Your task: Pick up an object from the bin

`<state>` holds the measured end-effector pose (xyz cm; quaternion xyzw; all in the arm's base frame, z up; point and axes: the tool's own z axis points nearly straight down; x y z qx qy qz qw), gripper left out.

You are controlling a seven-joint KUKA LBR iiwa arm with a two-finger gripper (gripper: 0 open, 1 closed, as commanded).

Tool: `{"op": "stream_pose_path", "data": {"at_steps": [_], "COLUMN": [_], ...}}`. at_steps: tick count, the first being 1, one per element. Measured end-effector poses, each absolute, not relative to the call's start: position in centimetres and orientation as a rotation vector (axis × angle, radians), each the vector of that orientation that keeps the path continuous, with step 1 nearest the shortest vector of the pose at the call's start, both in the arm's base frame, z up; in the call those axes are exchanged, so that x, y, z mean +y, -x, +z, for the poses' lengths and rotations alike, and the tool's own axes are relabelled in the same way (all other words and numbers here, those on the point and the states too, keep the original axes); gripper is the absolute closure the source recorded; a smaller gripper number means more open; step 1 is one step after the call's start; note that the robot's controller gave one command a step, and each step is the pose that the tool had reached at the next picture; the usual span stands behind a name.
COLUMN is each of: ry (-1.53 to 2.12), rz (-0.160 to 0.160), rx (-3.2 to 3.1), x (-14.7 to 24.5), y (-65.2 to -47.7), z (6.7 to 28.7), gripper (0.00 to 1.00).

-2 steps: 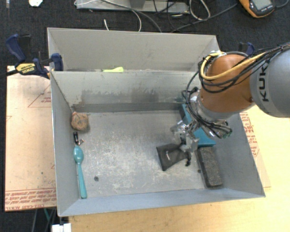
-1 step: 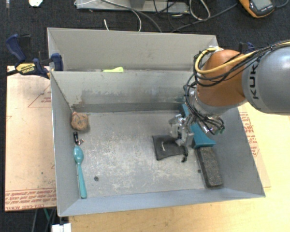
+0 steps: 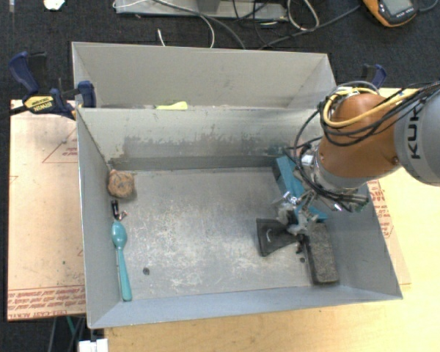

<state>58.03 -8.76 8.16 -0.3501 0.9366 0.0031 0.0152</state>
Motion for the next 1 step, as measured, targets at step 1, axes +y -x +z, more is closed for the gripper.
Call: {"op": "stream_pose_path", "data": {"at_steps": [1], "ry": [1.272], "rz": [0.010], "rx": [2.846], "x": [-7.62], "y": [-57.23], "z": [14.00], "gripper": [1.00]}}
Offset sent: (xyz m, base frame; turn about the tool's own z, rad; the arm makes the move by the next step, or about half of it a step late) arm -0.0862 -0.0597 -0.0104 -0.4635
